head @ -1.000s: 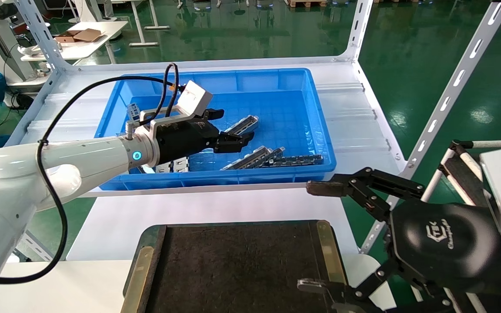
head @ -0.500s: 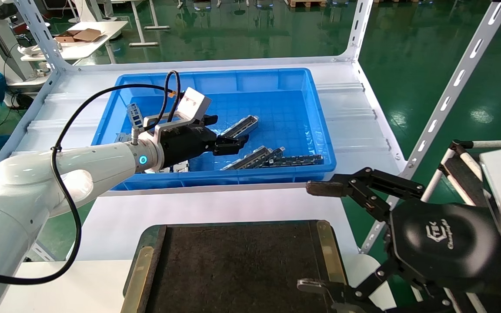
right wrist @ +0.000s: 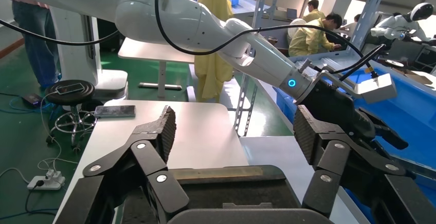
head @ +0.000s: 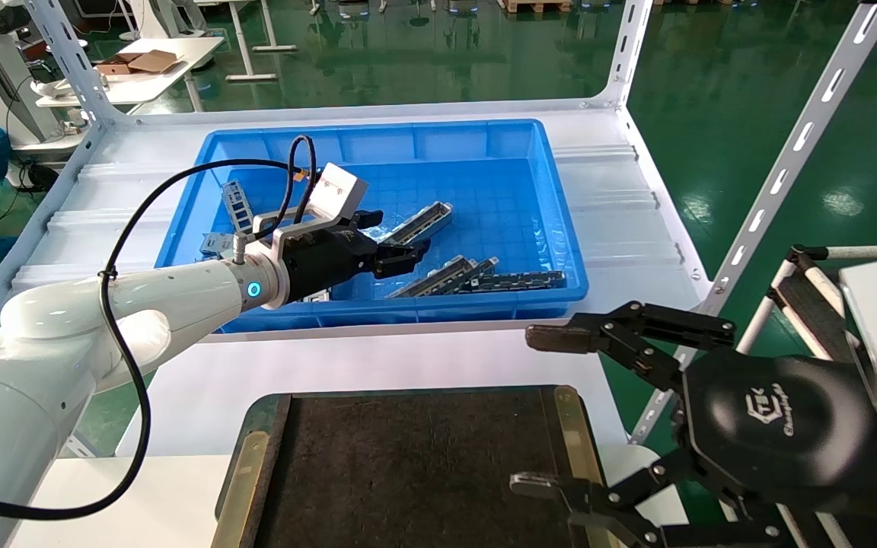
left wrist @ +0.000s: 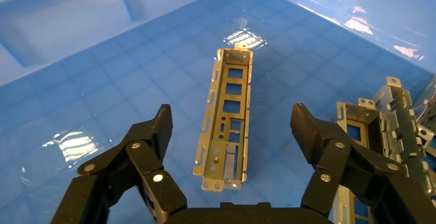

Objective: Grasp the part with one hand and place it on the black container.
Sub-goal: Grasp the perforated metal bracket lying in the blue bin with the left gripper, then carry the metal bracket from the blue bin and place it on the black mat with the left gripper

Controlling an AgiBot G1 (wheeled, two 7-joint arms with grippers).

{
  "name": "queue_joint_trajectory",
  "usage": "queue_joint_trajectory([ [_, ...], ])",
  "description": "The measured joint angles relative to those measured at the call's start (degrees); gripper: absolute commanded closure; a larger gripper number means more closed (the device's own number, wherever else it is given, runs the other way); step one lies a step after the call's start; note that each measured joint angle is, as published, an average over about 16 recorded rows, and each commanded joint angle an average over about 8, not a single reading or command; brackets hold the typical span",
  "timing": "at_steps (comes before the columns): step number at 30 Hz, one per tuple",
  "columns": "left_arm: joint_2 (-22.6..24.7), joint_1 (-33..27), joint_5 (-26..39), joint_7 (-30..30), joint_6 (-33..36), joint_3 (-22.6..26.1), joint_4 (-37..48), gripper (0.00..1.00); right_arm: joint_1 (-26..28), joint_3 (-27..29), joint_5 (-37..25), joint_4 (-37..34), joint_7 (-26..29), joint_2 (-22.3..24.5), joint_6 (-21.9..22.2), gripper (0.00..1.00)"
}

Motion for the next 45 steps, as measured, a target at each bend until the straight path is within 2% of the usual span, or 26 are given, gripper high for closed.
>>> queue_joint_trajectory([
  [17, -0.1, 1.1, -2.2, 0.0, -1.2, 1.9, -0.6, 1.0, 0.0, 0.0, 0.0, 0.0, 0.0, 0.0, 0.0, 1.0],
  [28, -0.8, 0.4, -4.4, 2.2, 0.3, 2.0, -0.8, 1.0, 0.0, 0.0, 0.0, 0.0, 0.0, 0.0, 0.0, 1.0],
  [36, -2.4, -1.2, -6.3, 5.3, 5.8, 1.2, -0.3, 1.0, 0.0, -0.1, 0.0, 0.0, 0.0, 0.0, 0.0, 1.0],
  [45, -5.8, -3.0, -7.6, 8.0, 17.4, 0.6, -0.3, 1.0, 0.0, -0.1, 0.0, 0.0, 0.0, 0.0, 0.0, 1.0],
])
